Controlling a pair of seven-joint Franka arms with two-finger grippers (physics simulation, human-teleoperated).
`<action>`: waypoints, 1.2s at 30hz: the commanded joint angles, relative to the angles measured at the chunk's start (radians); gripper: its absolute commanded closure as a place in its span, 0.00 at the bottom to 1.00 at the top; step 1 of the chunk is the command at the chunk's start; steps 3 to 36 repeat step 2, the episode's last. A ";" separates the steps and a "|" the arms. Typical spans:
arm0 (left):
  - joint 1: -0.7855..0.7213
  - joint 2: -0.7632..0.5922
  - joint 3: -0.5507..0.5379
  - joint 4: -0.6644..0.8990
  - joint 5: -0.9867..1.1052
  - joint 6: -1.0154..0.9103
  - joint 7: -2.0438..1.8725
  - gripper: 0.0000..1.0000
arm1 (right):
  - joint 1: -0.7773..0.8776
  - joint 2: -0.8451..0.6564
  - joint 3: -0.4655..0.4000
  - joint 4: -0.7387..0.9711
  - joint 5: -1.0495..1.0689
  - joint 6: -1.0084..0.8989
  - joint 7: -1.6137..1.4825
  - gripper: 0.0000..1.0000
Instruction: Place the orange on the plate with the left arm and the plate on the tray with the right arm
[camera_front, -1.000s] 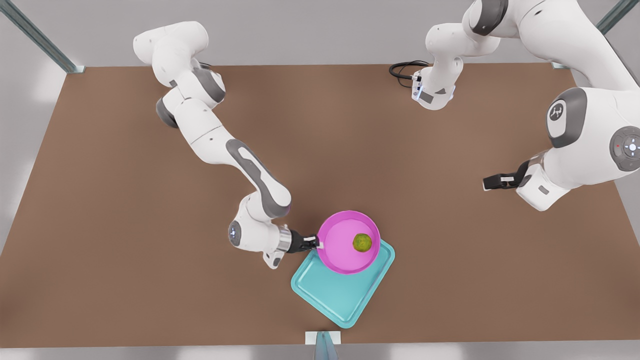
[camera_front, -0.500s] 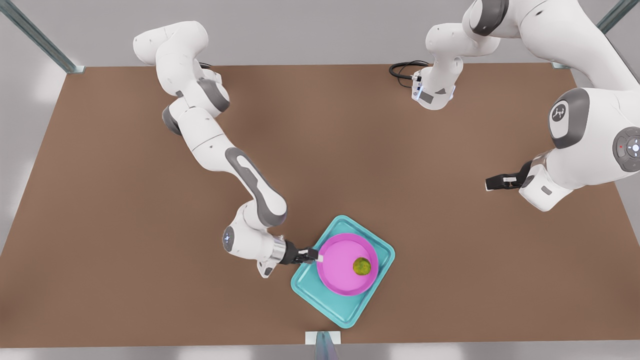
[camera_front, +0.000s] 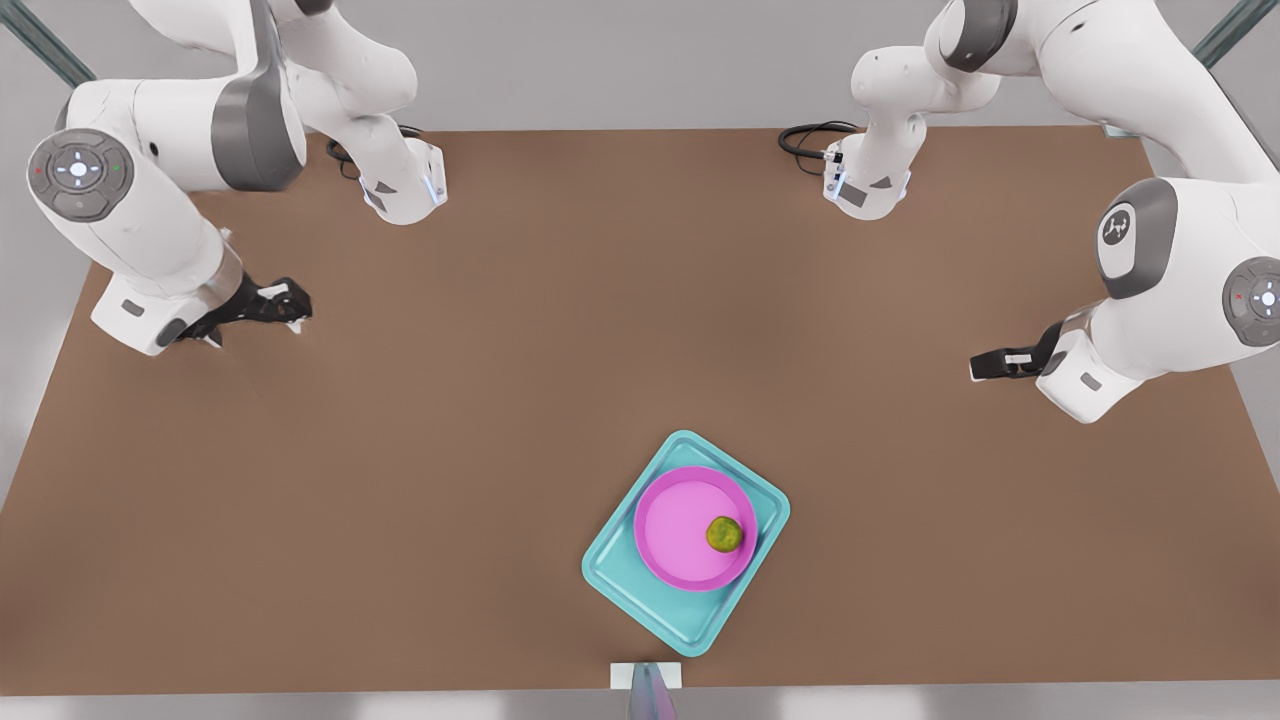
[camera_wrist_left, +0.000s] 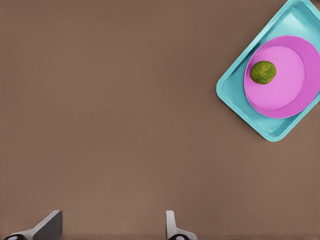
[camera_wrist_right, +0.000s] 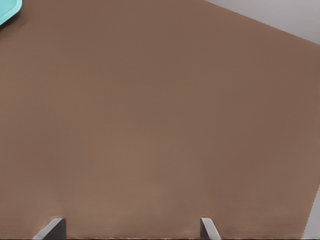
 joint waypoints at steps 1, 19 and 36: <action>0.000 -0.001 0.000 0.000 0.001 -0.003 0.003 0.00 | -0.004 -0.028 0.000 -0.038 -0.034 -0.064 -0.031 0.00; 0.000 -0.001 0.000 0.000 0.001 -0.003 0.003 0.00 | -0.003 -0.028 0.000 -0.036 -0.034 -0.067 -0.026 0.00; 0.000 -0.001 0.000 0.000 0.001 -0.003 0.003 0.00 | -0.003 -0.028 0.000 -0.036 -0.034 -0.067 -0.026 0.00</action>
